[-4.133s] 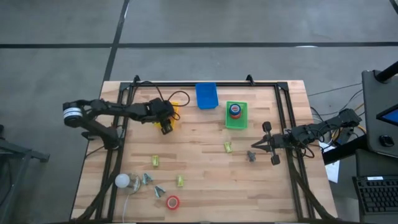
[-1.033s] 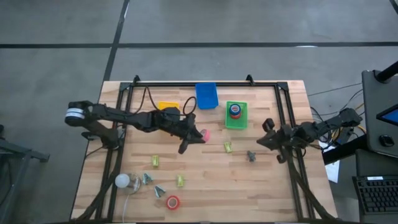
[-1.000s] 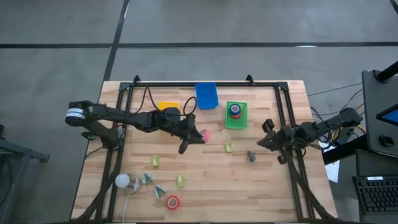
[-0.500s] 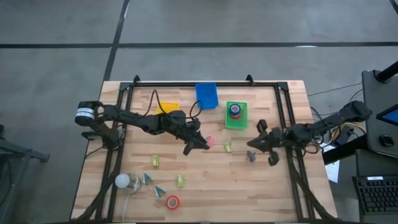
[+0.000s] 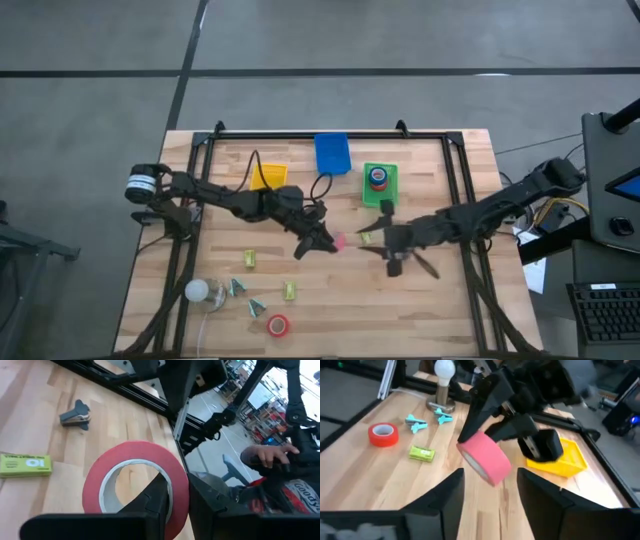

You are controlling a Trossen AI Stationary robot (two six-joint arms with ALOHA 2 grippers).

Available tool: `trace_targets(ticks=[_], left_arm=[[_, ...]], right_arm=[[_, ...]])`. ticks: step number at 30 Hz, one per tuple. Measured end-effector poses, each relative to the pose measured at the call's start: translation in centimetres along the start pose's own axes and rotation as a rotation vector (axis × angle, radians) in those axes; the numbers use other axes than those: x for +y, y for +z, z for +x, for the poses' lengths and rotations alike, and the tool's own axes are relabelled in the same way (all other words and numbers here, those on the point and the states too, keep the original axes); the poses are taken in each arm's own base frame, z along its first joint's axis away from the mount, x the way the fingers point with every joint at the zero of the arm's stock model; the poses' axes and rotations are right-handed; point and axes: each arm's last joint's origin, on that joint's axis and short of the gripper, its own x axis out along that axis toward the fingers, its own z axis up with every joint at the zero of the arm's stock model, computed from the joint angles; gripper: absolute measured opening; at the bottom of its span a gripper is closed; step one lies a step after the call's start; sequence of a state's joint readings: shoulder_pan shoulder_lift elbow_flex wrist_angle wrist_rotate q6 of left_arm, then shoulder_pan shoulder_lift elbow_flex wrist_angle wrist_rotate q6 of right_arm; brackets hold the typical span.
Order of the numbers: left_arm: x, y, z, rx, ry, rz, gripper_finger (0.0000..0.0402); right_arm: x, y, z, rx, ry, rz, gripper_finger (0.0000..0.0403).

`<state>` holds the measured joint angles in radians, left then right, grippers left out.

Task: Pick and place Stapler, Stapler remover, tape
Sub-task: Put the pink tape into the green basket

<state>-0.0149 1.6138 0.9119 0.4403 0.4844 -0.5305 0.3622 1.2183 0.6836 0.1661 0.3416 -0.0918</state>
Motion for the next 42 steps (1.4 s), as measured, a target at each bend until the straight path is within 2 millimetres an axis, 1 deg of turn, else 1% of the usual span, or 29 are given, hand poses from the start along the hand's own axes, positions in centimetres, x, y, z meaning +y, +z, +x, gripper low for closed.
trace_targets(ticks=[2, 5, 9, 14, 19, 23, 25, 34, 37, 42], left_arm=[[-0.2, -0.1, 0.1, 0.007, -0.004, 0.002, 0.0061], [-0.4, -0.3, 0.2, 0.012, -0.009, 0.004, 0.0060], [-0.5, -0.4, 0.3, 0.014, -0.014, 0.012, 0.0059], [-0.6, -0.3, 0.3, 0.009, -0.017, 0.016, 0.0061], [-0.7, -0.3, 0.3, 0.015, -0.039, 0.019, 0.0059], [-0.7, -0.3, 0.3, 0.017, -0.041, 0.019, 0.0064], [-0.7, -0.3, 0.3, 0.016, -0.041, 0.019, 0.0067], [-0.7, -0.3, 0.3, 0.010, -0.039, 0.021, 0.0072], [-0.6, -0.1, 0.2, -0.001, -0.022, 0.017, 0.0087], [-0.3, 0.3, -0.5, -0.015, 0.025, 0.007, 0.0136]], right_arm=[[0.3, 0.6, 1.0, 0.005, 0.001, -0.029, 0.0195], [0.7, 1.1, 2.2, 0.026, 0.002, -0.071, 0.0209], [1.0, 1.4, 3.3, 0.046, 0.008, -0.106, 0.0222], [1.3, 1.4, 4.7, 0.076, 0.008, -0.158, 0.0230], [1.5, 1.7, 5.8, 0.113, 0.010, -0.205, 0.0231], [1.5, 2.4, 6.0, 0.131, 0.012, -0.215, 0.0216], [1.5, 2.2, 5.9, 0.165, 0.015, -0.220, 0.0203], [1.3, 2.0, 5.7, 0.212, 0.023, -0.219, 0.0105], [1.3, 1.8, 5.6, 0.228, 0.018, -0.214, 0.0100], [1.0, 1.0, 5.1, 0.326, -0.064, -0.162, 0.0110]])
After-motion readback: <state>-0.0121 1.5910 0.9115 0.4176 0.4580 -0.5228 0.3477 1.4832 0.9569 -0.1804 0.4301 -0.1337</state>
